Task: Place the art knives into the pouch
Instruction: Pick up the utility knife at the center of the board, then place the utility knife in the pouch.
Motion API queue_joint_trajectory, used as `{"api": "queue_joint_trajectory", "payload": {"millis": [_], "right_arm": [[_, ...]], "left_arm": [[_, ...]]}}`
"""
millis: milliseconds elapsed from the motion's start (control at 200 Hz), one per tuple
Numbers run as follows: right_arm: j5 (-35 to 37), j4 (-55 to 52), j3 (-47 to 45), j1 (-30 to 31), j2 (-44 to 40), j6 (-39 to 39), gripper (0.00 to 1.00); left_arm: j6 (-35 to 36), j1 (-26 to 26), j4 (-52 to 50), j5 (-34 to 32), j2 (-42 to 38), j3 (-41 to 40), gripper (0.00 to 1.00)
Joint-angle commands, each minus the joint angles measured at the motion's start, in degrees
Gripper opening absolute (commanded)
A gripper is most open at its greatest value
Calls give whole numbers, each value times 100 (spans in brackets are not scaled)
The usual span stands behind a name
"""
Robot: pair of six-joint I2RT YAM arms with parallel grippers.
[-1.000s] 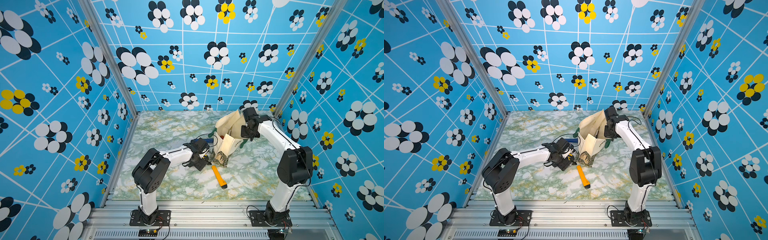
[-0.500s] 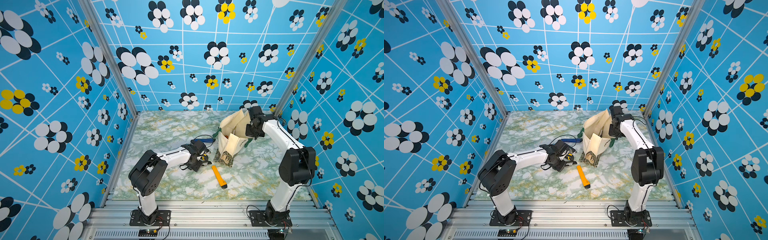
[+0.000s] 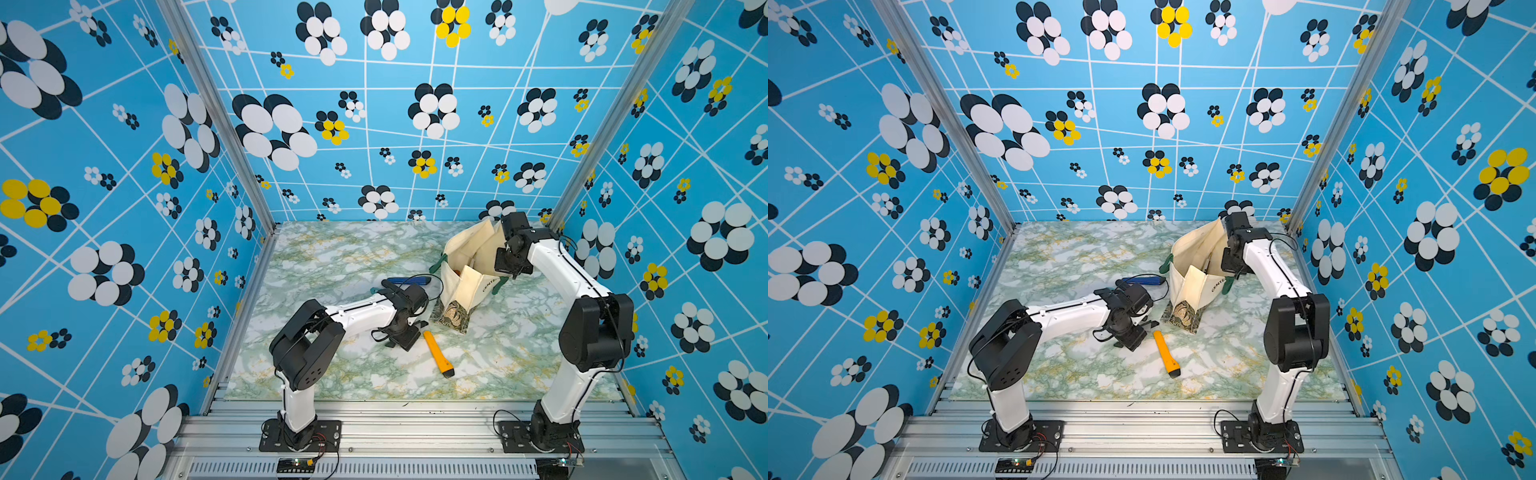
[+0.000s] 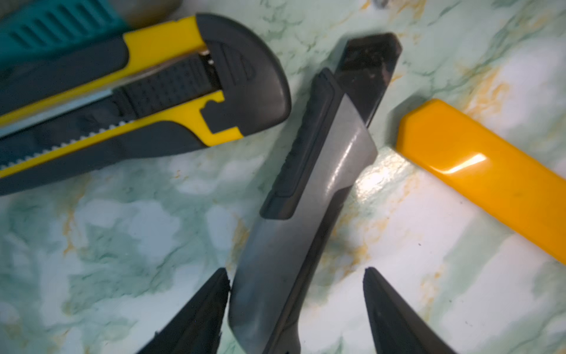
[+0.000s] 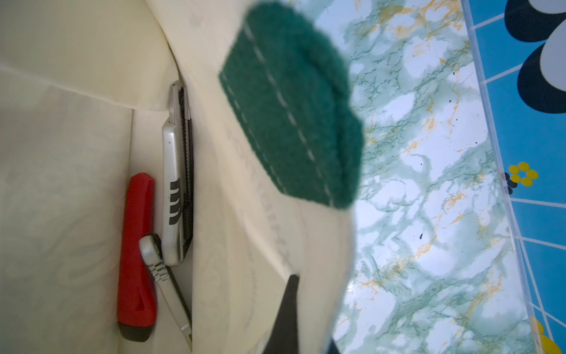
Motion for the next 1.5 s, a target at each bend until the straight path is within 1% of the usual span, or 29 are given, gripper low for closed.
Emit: {"api": "queue_joint_trajectory", "payload": {"millis": [0, 50, 95, 130, 185, 235, 280, 325, 335, 345, 450, 635, 660, 674, 769, 864, 1014, 1099, 1184, 1189, 1214, 1304, 1384, 1494], "right_arm": [[9, 57, -103, -189, 18, -96, 0], [9, 63, -98, -199, 22, -101, 0], [9, 66, -102, -208, 22, -97, 0], [1, 69, -95, -213, 31, -99, 0], [0, 61, -81, -217, 35, -102, 0], [0, 53, -59, -226, 48, -99, 0], [0, 64, -42, -226, 57, -102, 0], [-3, 57, -29, -221, 66, -96, 0], [-7, 52, -25, -225, 70, -102, 0], [-8, 53, -18, -223, 76, -99, 0], [-16, 21, 79, -225, 133, -112, 0], [-79, 16, 221, -224, 241, -77, 0], [-87, 12, 251, -226, 264, -85, 0], [-88, 11, 265, -223, 272, -81, 0], [-97, -2, 343, -222, 330, -67, 0], [-114, -12, 404, -220, 380, -45, 0], [-57, -14, 467, -208, 418, 54, 0], [-94, 12, 468, -154, 412, 90, 0], [-157, 56, 468, -94, 368, 81, 0], [-162, 65, 468, 16, 366, 86, 0], [-160, 86, 468, 176, 352, 94, 0], [-45, 135, 455, 430, 312, 206, 0], [-166, 262, 352, 570, 227, 386, 0], [-316, 429, 143, 719, 40, 513, 0]], "left_arm": [[134, -3, -179, -83, 319, 184, 72], [149, 0, -207, -91, 408, 252, 72], [174, 1, -191, -92, 472, 278, 69], [191, -7, -182, -106, 504, 295, 65], [215, -7, -193, -112, 569, 332, 55], [228, -5, -236, -116, 604, 376, 49], [245, -3, -268, -127, 607, 383, 45], [255, 4, -277, -148, 581, 362, 44], [255, 6, -278, -154, 568, 359, 41], [259, 7, -278, -157, 558, 350, 39], [277, 10, -330, -223, 412, 335, 34], [248, 43, -438, -267, -124, 555, 32], [254, 52, -475, -257, -129, 635, 32], [261, 57, -510, -244, -276, 686, 32], [302, 110, -687, -190, -586, 1032, 32], [341, 240, -835, -23, -867, 1438, 32], [290, 560, -664, 22, -1089, 2085, 32], [297, 684, -493, 70, -937, 2633, 32], [224, 759, -175, 255, -613, 3273, 32], [213, 767, -151, 266, -583, 3320, 32], [134, 790, -58, 373, -455, 3533, 32], [-264, 813, 250, 861, 90, 4405, 31], [-646, 762, 504, 1142, 533, 5078, 31], [-921, 615, 892, 1272, 948, 5499, 32]]}}
